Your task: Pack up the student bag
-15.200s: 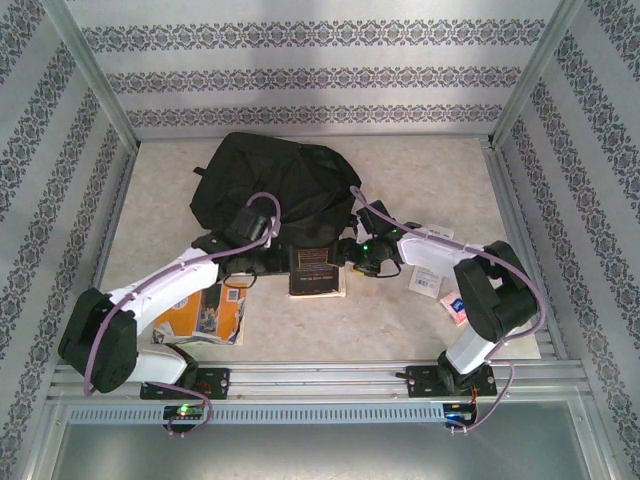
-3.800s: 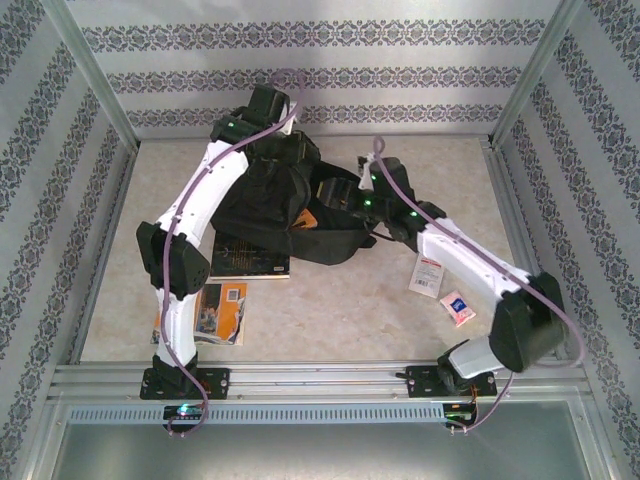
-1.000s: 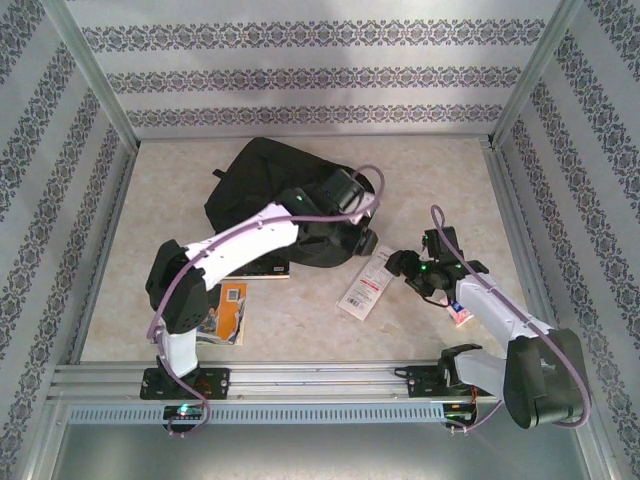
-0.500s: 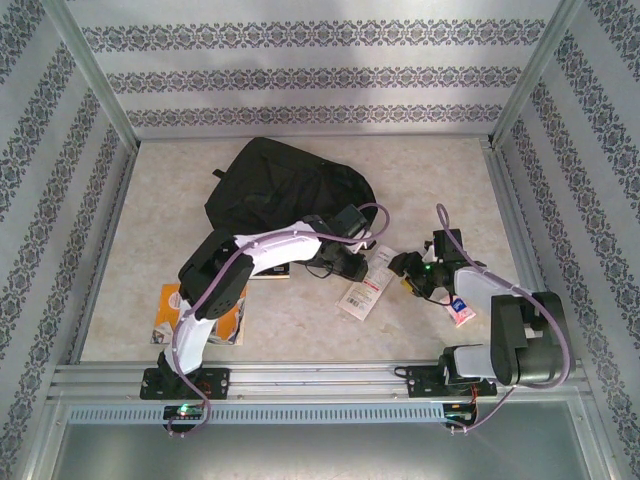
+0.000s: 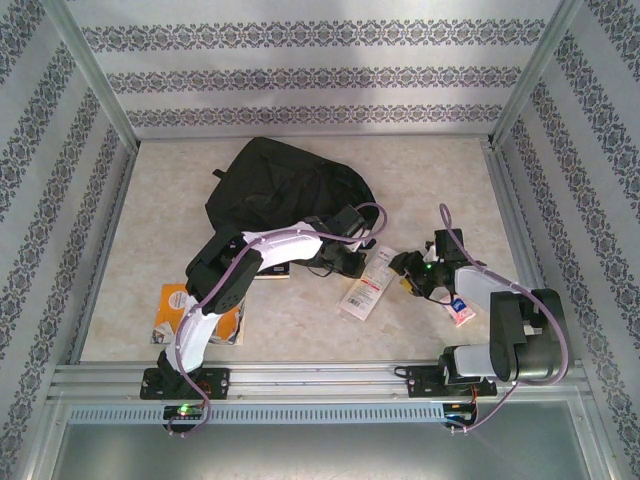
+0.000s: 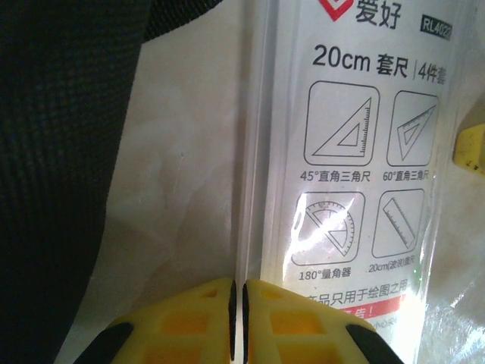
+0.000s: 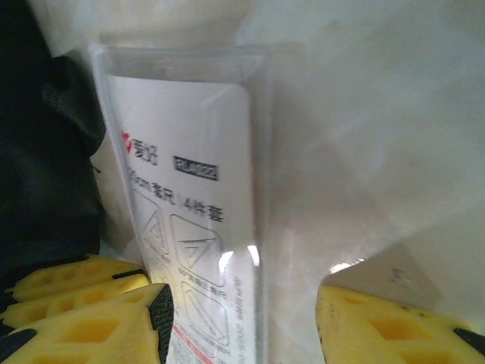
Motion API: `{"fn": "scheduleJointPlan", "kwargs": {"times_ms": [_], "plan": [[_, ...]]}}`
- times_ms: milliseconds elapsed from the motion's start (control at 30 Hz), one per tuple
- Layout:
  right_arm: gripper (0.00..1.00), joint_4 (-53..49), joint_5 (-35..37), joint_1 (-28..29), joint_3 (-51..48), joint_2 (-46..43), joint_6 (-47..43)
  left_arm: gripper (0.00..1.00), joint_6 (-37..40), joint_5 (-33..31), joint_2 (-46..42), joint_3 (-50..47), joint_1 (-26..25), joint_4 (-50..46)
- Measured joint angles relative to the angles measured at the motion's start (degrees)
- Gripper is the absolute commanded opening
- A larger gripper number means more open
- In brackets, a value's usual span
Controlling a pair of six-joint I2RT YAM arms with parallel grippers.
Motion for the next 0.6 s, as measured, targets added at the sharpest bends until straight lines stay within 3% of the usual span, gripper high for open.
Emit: {"fn": "scheduleJointPlan", "kwargs": {"times_ms": [167,333,467,600], "plan": [[0.53,7.0,-3.1,5.2,0.0,2.4,-0.1,0.12,-0.2,0.2,0.1,-0.1,0.0,0.3],[0.53,9.6,-4.6,5.6,0.0,2.8,0.0,0.11,-0.2,0.5,0.1,-0.2,0.2,0.4],[0.35,10.6,-4.7,5.6,0.0,2.4,0.4,0.10,-0.2,1.0,0.1,-0.5,0.4,0.8],[0.24,10.5,-4.3,5.8,-0.1,1.5,0.2,0.12,-0.4,1.3,-0.5,-1.6,0.4,1.9]]}}
